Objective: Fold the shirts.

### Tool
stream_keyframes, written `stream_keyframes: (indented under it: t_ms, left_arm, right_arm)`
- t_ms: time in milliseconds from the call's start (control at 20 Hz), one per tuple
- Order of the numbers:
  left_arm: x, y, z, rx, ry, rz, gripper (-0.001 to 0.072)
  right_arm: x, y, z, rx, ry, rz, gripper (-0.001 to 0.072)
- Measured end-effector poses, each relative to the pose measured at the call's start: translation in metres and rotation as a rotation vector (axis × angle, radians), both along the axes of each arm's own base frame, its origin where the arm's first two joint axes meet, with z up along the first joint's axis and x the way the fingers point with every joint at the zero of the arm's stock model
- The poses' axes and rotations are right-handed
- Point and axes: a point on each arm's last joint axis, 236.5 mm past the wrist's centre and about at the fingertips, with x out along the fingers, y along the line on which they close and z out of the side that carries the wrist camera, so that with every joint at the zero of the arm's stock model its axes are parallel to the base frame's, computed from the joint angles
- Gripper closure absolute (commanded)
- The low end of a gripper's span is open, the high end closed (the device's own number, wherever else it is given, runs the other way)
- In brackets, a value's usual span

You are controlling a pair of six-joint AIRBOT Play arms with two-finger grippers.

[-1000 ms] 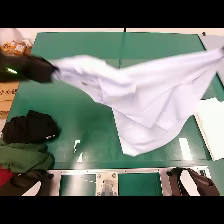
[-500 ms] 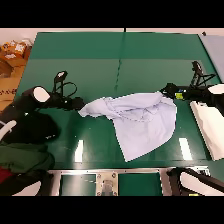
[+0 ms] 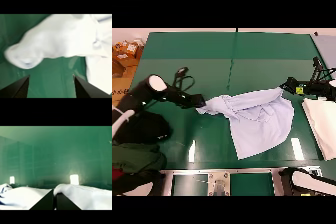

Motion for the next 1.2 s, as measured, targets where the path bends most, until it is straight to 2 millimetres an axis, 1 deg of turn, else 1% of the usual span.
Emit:
stream_keyframes:
  t_ms: [150, 250, 300, 400, 500, 600, 650, 700, 750, 850, 950, 1000, 1050, 1150, 1200]
  left_arm:
    - [-0.007, -0.049, -0.021, -0.028, -0.008, -0.028, 0.0083]
    - [-0.013, -0.076, -0.041, -0.05, 0.016, -0.028, 0.0084]
    - [-0.015, -0.086, -0.05, -0.063, 0.029, -0.018, 0.0084]
    - [-0.013, -0.098, -0.061, -0.08, 0.039, 0.007, 0.0085]
    - [-0.005, -0.107, -0.06, -0.105, 0.022, 0.04, 0.0113]
    - [0.003, -0.116, -0.054, -0.133, 0.007, 0.062, 0.0115]
    - [0.007, -0.118, -0.051, -0.142, -0.004, 0.07, 0.0244]
    - [0.01, -0.119, -0.049, -0.148, -0.011, 0.077, 0.0594]
    - [0.013, -0.12, -0.047, -0.153, -0.022, 0.086, 0.0686]
    - [0.015, -0.122, -0.046, -0.153, -0.037, 0.073, 0.0687]
    - [0.017, -0.119, -0.037, -0.157, -0.056, 0.059, 0.0687]
    - [0.022, -0.115, -0.025, -0.159, -0.081, 0.051, 0.0687]
    - [0.028, -0.108, -0.009, -0.162, -0.117, 0.046, 0.0687]
    - [0.041, -0.085, 0.038, -0.166, -0.217, 0.042, 0.0687]
    - [0.049, -0.068, 0.071, -0.167, -0.287, 0.053, 0.0687]
  right_arm:
    - [-0.002, 0.001, -0.003, 0.002, 0.01, 0.006, 0.0697]
    - [-0.002, 0.003, -0.004, 0.003, 0.014, 0.011, 0.0697]
    - [-0.003, 0.003, -0.004, 0.004, 0.014, 0.012, 0.0697]
    - [-0.003, 0.003, -0.005, 0.004, 0.017, 0.013, 0.0697]
    - [-0.003, 0.003, -0.006, 0.004, 0.017, 0.014, 0.0697]
    - [-0.003, 0.003, -0.006, 0.001, 0.017, 0.018, 0.0697]
    - [-0.003, 0.003, -0.007, 0.0, 0.016, 0.02, 0.0697]
    - [-0.003, 0.003, -0.007, -0.001, 0.016, 0.021, 0.0697]
    - [-0.003, 0.003, -0.007, -0.002, 0.015, 0.022, 0.0697]
    - [-0.003, 0.003, -0.007, -0.003, 0.015, 0.022, 0.0698]
    - [-0.003, 0.002, -0.006, -0.006, 0.012, 0.022, 0.0698]
    - [-0.002, 0.0, -0.004, -0.008, 0.007, 0.019, 0.0698]
    - [-0.001, -0.002, 0.0, -0.01, 0.001, 0.019, 0.0698]
    - [0.0, -0.002, 0.017, -0.011, -0.023, 0.037, 0.0699]
    - [0.001, -0.002, 0.032, -0.015, -0.046, 0.05, 0.0699]
